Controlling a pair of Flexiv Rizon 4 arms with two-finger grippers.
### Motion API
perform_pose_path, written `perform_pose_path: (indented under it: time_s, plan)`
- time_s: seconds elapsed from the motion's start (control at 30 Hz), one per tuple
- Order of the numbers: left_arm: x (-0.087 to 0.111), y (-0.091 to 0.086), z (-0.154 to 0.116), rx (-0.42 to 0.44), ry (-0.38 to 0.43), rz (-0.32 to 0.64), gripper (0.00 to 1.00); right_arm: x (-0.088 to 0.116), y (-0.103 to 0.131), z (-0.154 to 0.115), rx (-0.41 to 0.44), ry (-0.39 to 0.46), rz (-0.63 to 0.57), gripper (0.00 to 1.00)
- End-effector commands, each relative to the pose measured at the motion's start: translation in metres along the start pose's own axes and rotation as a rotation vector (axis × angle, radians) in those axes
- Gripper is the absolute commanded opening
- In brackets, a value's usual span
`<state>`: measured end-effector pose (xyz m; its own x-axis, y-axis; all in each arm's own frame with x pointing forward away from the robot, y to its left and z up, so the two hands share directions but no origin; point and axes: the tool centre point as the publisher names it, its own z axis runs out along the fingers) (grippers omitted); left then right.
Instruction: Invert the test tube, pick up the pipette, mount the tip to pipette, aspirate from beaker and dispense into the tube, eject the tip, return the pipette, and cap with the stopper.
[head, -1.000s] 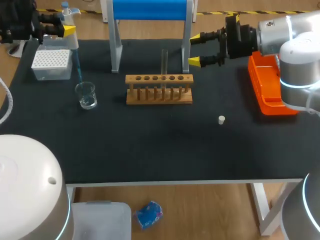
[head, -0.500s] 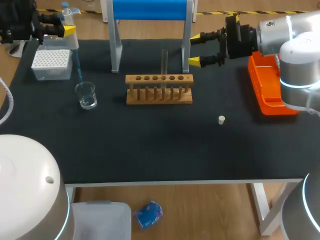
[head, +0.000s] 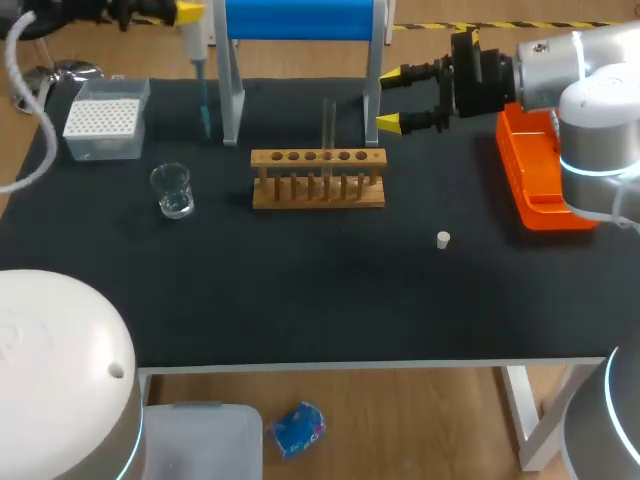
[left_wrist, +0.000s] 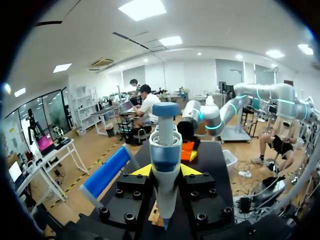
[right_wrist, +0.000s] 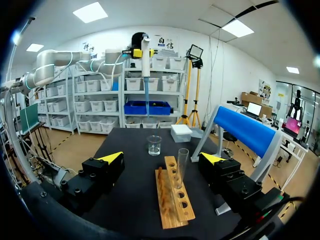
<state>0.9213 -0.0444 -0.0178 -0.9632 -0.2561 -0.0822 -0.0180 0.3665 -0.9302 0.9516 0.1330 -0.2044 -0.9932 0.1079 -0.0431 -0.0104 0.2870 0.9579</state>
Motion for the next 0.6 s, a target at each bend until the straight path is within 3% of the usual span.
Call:
perform_pose_path:
  time_s: [0.03, 0.3, 0.6]
  plan:
    - [-0.011, -0.017, 0.04, -0.019, 0.051, -0.008, 0.0, 0.0, -0.001, 0.0, 0.0, -0.001, -0.001, 1.0]
    - [-0.01, -0.039, 0.086, 0.002, 0.126, -0.016, 0.0, 0.0, -0.001, 0.0, 0.0, -0.001, -0.001, 1.0]
    - [-0.011, -0.044, 0.09, 0.005, 0.133, -0.008, 0.0, 0.0, -0.001, 0.0, 0.0, -0.001, -0.001, 1.0]
